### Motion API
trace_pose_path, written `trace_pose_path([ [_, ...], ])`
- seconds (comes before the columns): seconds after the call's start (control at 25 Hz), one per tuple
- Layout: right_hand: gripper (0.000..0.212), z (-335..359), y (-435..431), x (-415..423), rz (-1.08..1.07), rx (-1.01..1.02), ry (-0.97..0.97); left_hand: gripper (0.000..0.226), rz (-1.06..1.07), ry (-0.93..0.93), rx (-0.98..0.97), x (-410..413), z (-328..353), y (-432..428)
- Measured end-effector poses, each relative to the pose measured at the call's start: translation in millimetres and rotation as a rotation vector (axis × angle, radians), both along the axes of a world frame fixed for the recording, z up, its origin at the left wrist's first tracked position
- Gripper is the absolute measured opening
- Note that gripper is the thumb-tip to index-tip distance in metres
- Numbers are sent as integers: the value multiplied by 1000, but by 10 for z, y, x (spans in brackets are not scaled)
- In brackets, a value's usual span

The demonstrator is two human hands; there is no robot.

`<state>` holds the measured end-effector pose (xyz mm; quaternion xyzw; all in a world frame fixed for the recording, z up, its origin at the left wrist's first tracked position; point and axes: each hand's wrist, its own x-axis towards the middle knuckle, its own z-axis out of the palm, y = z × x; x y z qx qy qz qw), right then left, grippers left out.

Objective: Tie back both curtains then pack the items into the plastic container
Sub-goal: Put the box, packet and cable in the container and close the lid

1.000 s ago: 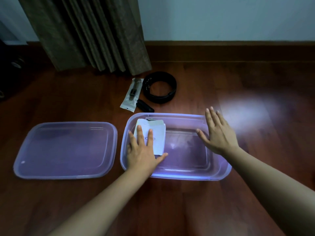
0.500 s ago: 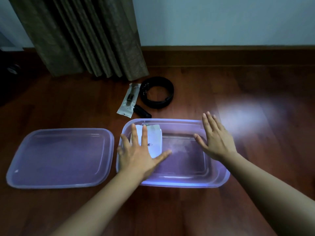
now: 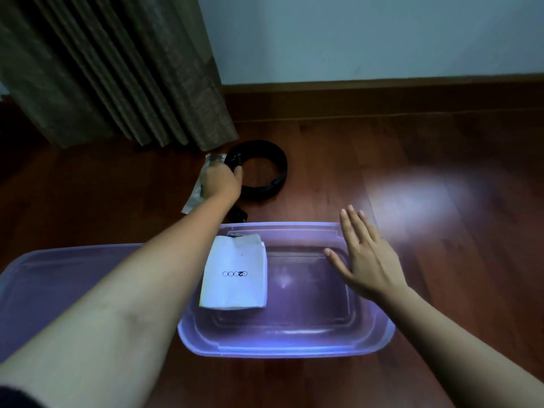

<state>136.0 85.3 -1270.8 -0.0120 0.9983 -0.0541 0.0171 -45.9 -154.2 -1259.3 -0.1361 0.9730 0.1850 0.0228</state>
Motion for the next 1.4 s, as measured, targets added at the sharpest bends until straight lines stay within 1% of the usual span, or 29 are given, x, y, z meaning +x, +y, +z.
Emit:
trace_pose_path([
  [0.08, 85, -7, 6, 2, 3, -8, 6, 51, 103, -47, 57, -166, -73, 50],
  [0.24, 84, -34, 6, -10, 3, -19, 50, 54, 131, -53, 114, -366, -215, 112],
  [0.36, 84, -19, 7, 8, 6, -20, 50, 67, 156, -52, 73, -444, -319, 117],
  [0.52, 83, -25, -2, 4, -11, -9, 54, 63, 160, -63, 105, -483, -383, 100],
  [0.72, 80, -20, -14, -1, 0, -29, 39, 58, 153, -101, 53, -519, -354, 87],
  [0.84, 76, -6, -15, 4, 11, -65, 43, 57, 113, -167, 30, -436, -239, 119],
  [0.92, 75, 32, 4, -9, 1, -169, 48, 50, 16, -221, 23, -350, -81, 168],
  [1.0, 72, 119, 36, -15, -48, -338, -25, 47, -83, -238, 18, -236, 152, 221],
  [1.08, 66, 180, 76, 25, -106, -425, -70, 44, -179, -173, 61, -111, 394, 264],
  [1.16, 64, 212, 103, 78, -137, -502, -104, 34, -263, -95, 143, 68, 598, 280],
  [1.2, 65, 214, 123, 93, -146, -580, -132, 28, -317, -71, 175, 185, 688, 291],
  [1.32, 72, 225, 235, 63, -180, -956, -296, 19, -522, -86, 258, 608, 833, 320],
  [1.36, 80, 239, 279, 33, -192, -1076, -366, 20, -591, -111, 240, 763, 843, 339],
  [1.4, 89, 250, 311, 16, -207, -1157, -430, 21, -659, -129, 176, 911, 825, 366],
])
